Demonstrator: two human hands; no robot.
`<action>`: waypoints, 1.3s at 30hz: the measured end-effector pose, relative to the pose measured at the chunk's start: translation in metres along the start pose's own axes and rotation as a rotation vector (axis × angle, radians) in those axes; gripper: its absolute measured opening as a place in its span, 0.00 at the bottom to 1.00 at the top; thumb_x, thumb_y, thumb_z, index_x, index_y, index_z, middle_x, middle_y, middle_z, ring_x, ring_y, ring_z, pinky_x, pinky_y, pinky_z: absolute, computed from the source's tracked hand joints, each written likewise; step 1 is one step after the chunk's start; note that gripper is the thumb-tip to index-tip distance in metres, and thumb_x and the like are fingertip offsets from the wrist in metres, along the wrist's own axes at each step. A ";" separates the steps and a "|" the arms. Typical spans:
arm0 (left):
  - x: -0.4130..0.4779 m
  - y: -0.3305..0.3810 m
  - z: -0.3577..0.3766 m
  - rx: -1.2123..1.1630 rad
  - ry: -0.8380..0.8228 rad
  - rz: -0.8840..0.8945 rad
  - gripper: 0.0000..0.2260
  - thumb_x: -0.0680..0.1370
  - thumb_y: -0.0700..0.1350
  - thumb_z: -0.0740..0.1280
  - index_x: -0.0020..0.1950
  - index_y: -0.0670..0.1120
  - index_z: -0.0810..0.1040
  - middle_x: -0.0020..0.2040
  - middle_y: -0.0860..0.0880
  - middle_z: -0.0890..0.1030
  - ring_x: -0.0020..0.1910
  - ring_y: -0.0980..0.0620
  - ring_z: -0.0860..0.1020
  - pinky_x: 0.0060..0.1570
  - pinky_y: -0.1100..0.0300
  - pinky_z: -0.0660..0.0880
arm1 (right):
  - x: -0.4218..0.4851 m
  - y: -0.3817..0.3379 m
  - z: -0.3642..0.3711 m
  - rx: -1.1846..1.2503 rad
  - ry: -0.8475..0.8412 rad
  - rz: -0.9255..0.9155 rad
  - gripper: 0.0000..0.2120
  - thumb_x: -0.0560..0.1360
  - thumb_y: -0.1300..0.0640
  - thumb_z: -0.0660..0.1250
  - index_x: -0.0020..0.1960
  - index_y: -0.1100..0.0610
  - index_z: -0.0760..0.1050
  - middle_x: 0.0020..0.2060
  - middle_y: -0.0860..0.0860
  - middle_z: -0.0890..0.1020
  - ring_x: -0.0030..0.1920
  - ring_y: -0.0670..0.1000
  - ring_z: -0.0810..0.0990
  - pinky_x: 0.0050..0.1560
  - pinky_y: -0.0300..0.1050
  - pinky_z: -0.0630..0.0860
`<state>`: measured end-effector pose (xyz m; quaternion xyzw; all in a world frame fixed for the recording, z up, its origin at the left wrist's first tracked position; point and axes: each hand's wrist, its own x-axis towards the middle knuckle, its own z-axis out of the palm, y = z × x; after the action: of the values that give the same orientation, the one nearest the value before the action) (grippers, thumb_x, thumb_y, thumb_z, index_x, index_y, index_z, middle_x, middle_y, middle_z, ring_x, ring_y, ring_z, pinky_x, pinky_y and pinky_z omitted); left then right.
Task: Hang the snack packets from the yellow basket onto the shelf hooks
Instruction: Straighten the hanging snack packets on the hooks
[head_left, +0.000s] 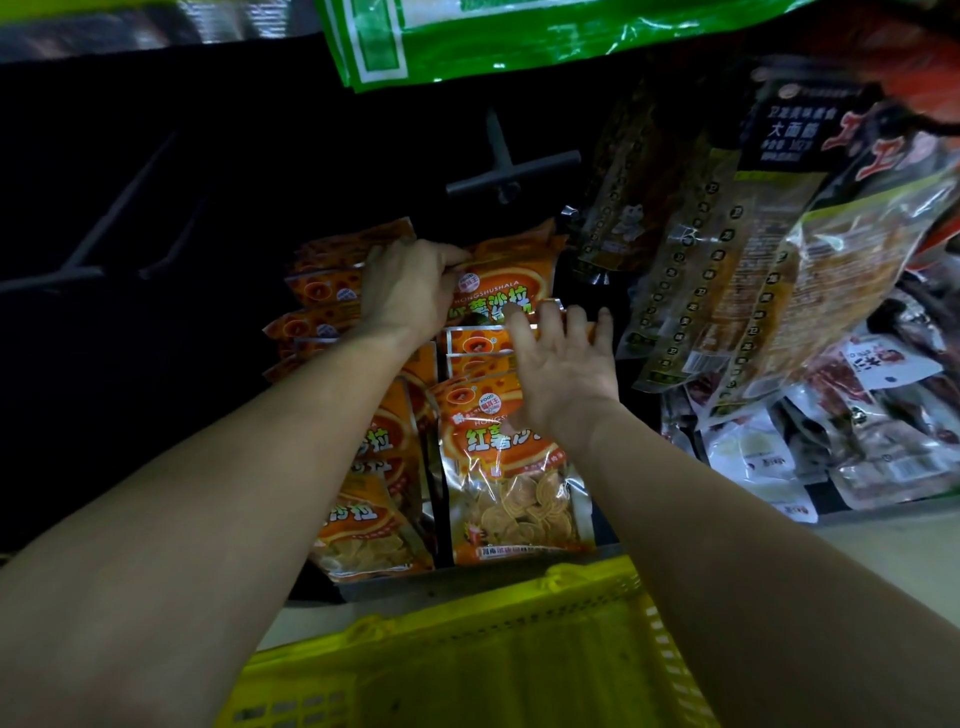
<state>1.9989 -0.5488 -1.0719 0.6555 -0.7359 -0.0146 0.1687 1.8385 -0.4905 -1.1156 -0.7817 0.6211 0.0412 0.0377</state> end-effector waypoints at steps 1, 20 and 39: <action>0.000 0.000 0.000 0.004 0.004 -0.002 0.13 0.83 0.47 0.63 0.67 0.54 0.80 0.64 0.47 0.82 0.64 0.45 0.77 0.68 0.47 0.69 | 0.000 0.000 0.000 -0.001 0.003 0.002 0.64 0.58 0.32 0.77 0.76 0.49 0.39 0.75 0.59 0.55 0.75 0.65 0.54 0.74 0.70 0.47; -0.085 -0.004 -0.044 -0.256 -0.121 -0.119 0.25 0.76 0.55 0.71 0.72 0.55 0.73 0.71 0.50 0.76 0.69 0.47 0.73 0.67 0.55 0.70 | -0.065 -0.001 -0.031 -0.043 0.179 -0.056 0.61 0.64 0.33 0.74 0.79 0.50 0.35 0.77 0.58 0.51 0.76 0.67 0.51 0.73 0.68 0.55; -0.205 -0.046 -0.106 -0.019 -0.267 -0.091 0.32 0.75 0.57 0.71 0.77 0.55 0.65 0.74 0.52 0.71 0.72 0.48 0.67 0.70 0.48 0.67 | -0.109 -0.063 -0.042 -0.050 0.025 -0.307 0.25 0.70 0.49 0.71 0.66 0.49 0.72 0.67 0.56 0.67 0.66 0.61 0.67 0.61 0.61 0.69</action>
<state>2.0888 -0.3357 -1.0302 0.6789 -0.7211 -0.1161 0.0748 1.8760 -0.3757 -1.0616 -0.8687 0.4933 0.0410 0.0164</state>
